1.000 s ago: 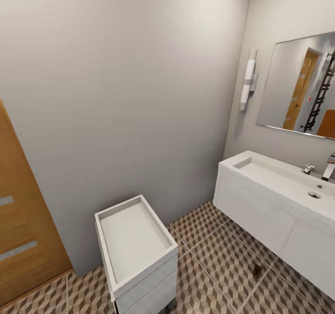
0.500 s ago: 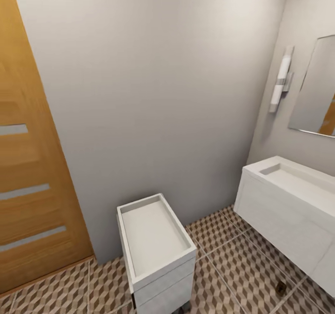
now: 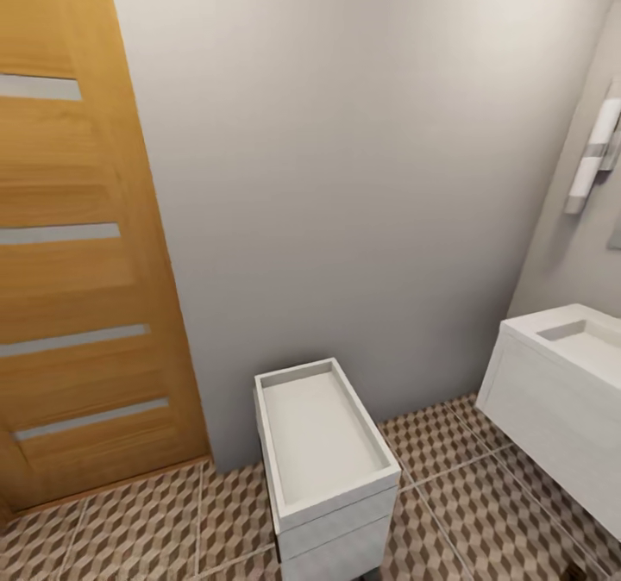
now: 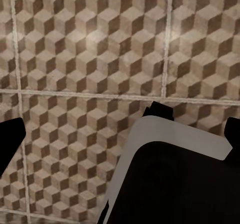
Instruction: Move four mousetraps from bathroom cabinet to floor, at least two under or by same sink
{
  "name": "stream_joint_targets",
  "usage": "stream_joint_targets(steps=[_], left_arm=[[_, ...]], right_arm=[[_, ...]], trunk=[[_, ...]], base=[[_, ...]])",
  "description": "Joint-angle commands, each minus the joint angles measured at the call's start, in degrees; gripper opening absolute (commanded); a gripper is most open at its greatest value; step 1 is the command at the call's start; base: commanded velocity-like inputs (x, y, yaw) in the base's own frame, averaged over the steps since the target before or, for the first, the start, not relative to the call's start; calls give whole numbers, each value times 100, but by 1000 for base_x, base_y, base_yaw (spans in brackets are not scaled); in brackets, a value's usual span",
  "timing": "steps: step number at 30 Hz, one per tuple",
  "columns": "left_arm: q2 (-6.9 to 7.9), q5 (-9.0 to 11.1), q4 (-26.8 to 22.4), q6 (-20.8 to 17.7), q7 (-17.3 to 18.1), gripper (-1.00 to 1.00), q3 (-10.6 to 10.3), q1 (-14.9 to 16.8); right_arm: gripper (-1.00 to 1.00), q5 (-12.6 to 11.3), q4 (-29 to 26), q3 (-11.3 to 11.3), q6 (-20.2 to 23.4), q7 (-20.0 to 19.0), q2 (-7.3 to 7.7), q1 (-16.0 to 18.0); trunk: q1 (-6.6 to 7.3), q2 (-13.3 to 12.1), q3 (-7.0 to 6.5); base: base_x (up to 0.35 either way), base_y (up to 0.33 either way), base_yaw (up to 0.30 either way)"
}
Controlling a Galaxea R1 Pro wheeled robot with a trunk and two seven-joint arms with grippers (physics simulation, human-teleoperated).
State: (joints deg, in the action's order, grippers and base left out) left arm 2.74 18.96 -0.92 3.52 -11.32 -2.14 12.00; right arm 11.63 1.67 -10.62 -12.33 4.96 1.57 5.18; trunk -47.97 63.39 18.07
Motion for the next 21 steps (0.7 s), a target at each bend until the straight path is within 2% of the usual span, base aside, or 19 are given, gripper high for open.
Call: stream_joint_targets(steps=[1,13,21], left_arm=[[-1,36,4,17,-11,100,-23,4],[-1,29,4,17,-11,100,-23,4],[-1,34,4,17,-11,100,-23,4]], right_arm=[[100,61,18,-45,-32,22,2,6],[100,64,18,-45,-28,22,7,8],[100,69,18,-40,-25,15,11,9]], trunk=[[0,4,7],[0,4,7],[0,4,7]], base=[[0,0,298],[0,0,283],[0,0,81]])
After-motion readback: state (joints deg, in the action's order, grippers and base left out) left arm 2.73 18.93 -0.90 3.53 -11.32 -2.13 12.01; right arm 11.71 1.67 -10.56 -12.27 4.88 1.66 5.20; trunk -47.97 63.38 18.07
